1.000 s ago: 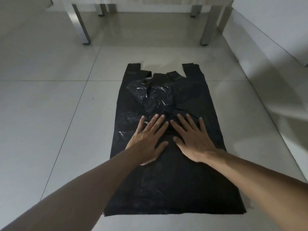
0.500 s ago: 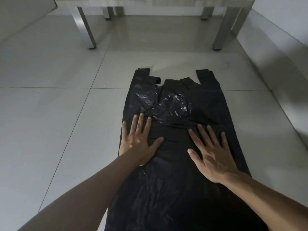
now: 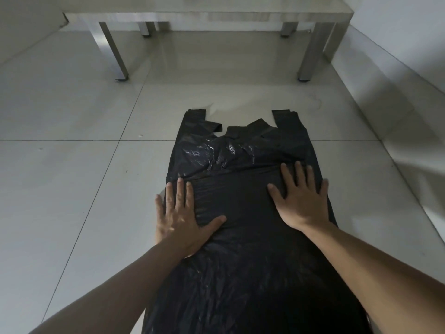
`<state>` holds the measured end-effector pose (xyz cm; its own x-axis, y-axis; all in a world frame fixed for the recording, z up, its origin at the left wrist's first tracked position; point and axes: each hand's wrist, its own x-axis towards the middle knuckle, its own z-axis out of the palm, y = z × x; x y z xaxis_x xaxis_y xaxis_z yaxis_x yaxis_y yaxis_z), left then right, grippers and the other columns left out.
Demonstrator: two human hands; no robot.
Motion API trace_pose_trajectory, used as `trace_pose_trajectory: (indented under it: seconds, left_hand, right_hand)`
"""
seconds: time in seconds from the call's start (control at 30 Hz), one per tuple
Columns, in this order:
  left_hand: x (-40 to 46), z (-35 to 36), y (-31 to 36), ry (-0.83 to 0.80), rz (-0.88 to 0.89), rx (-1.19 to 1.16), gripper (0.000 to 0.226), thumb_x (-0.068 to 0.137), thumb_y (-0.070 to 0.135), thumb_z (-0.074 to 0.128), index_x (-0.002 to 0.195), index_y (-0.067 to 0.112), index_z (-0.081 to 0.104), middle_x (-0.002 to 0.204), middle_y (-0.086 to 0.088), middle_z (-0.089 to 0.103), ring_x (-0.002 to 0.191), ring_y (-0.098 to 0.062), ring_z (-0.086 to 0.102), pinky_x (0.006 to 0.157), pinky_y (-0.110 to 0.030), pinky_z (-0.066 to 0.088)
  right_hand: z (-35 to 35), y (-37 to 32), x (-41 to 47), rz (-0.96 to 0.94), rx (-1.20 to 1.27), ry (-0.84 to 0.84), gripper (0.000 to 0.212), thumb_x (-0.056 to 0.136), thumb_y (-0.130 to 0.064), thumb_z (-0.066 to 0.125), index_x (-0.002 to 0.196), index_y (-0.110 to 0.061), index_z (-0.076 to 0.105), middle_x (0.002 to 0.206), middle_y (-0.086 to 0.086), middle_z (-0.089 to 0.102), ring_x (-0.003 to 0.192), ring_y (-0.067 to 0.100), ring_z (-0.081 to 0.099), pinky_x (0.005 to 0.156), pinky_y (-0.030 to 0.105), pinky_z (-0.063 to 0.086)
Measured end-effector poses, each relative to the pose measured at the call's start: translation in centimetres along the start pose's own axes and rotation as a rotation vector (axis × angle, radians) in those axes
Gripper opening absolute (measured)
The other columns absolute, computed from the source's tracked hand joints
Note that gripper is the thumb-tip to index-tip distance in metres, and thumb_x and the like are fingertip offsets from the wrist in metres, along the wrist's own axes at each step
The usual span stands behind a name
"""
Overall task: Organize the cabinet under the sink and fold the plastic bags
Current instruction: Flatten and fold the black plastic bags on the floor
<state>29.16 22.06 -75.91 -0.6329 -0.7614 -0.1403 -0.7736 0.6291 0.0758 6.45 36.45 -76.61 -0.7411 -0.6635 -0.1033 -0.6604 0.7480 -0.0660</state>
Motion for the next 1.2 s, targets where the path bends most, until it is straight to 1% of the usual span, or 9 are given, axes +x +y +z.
trace_pose_trajectory:
  seconds: [0.27, 0.33, 0.47, 0.7, 0.83, 0.97, 1.07, 1.13, 1.2]
  left_hand:
    - [2.0, -3.9, -0.4, -0.404, 0.034, 0.084, 0.140, 0.040, 0.102, 0.001, 0.151, 0.018, -0.017, 0.157, -0.004, -0.025, 0.146, -0.027, -0.019, 0.115, -0.060, -0.008]
    - [2.7, -6.0, -0.3, -0.462, 0.055, 0.184, 0.129, 0.054, 0.098, 0.010, 0.152, 0.018, -0.012, 0.159, -0.006, -0.019, 0.147, -0.027, -0.016, 0.114, -0.062, -0.008]
    - [4.3, -9.3, 0.1, -0.401, 0.223, 0.350, 0.101, 0.080, 0.081, 0.027, 0.153, 0.018, -0.001, 0.161, -0.007, -0.007, 0.148, -0.026, -0.010, 0.115, -0.060, -0.006]
    - [5.5, -8.8, 1.6, -0.245, 0.528, 0.333, 0.083, 0.095, 0.063, 0.024, 0.152, 0.013, -0.009, 0.160, -0.008, -0.017, 0.146, -0.023, -0.018, 0.119, -0.048, -0.008]
    - [5.9, -4.0, 1.2, -0.115, 0.393, 0.138, 0.090, 0.090, 0.071, 0.013, 0.152, 0.010, -0.009, 0.157, -0.011, -0.023, 0.144, -0.029, -0.023, 0.119, -0.048, -0.008]
    - [5.6, -1.5, 0.7, -0.048, 0.224, -0.022, 0.094, 0.087, 0.077, 0.020, 0.152, 0.008, 0.017, 0.160, -0.015, 0.004, 0.148, -0.034, 0.003, 0.115, -0.052, 0.012]
    - [5.7, -0.9, 0.6, 0.014, 0.253, -0.027, 0.094, 0.087, 0.075, 0.023, 0.151, 0.007, 0.020, 0.160, -0.016, 0.006, 0.148, -0.036, 0.004, 0.114, -0.055, 0.016]
    - [5.8, -0.5, 0.4, 0.044, 0.249, -0.020, 0.094, 0.087, 0.075, 0.024, 0.151, 0.007, 0.020, 0.160, -0.017, 0.006, 0.147, -0.037, 0.004, 0.114, -0.058, 0.017]
    - [5.7, -0.3, 0.5, 0.047, 0.256, -0.014, 0.094, 0.086, 0.075, 0.025, 0.150, 0.007, 0.021, 0.160, -0.017, 0.006, 0.147, -0.038, 0.004, 0.113, -0.060, 0.017]
  right_hand:
    - [-0.9, 0.1, -0.4, -0.017, 0.019, -0.048, 0.080, 0.085, -0.075, -0.004, 0.154, -0.034, -0.006, 0.163, 0.004, -0.010, 0.149, 0.030, -0.010, 0.117, 0.061, -0.002]
    - [-1.3, 0.1, -0.5, -0.024, 0.034, -0.065, 0.080, 0.085, -0.074, -0.004, 0.154, -0.034, -0.008, 0.163, 0.004, -0.011, 0.149, 0.030, -0.011, 0.117, 0.060, -0.004]
    - [-1.6, 0.2, -0.6, -0.022, 0.038, -0.073, 0.079, 0.085, -0.074, -0.005, 0.154, -0.034, -0.009, 0.163, 0.005, -0.011, 0.149, 0.030, -0.011, 0.115, 0.060, -0.006]
    - [-1.2, 0.1, -0.6, -0.004, 0.007, -0.054, 0.078, 0.088, -0.074, -0.003, 0.155, -0.033, -0.003, 0.164, 0.005, -0.003, 0.150, 0.031, -0.004, 0.117, 0.060, 0.003]
    - [-0.6, 0.1, -0.4, 0.018, -0.023, -0.053, 0.076, 0.088, -0.074, -0.002, 0.153, -0.035, -0.009, 0.164, 0.003, -0.006, 0.150, 0.028, -0.006, 0.118, 0.058, 0.004]
    - [-1.2, -0.4, -0.2, 0.044, -0.033, -0.114, 0.076, 0.087, -0.074, -0.001, 0.153, -0.037, -0.011, 0.164, 0.001, -0.008, 0.150, 0.026, -0.009, 0.118, 0.057, 0.002]
    - [-3.1, -1.5, 0.7, 0.105, 0.027, -0.115, 0.069, 0.089, -0.066, 0.028, 0.149, -0.031, 0.025, 0.161, 0.003, 0.015, 0.149, 0.025, 0.005, 0.116, 0.057, 0.005]
    - [-5.0, -2.4, 3.0, 0.103, 0.139, 0.204, 0.041, 0.090, -0.047, 0.044, 0.118, -0.021, 0.056, 0.135, 0.008, 0.047, 0.134, 0.029, 0.037, 0.108, 0.055, 0.024]
    - [-6.9, -2.5, 6.9, 0.098, 0.303, 0.387, 0.020, 0.093, -0.032, 0.048, 0.100, -0.017, 0.059, 0.112, 0.006, 0.055, 0.108, 0.026, 0.051, 0.095, 0.044, 0.038]
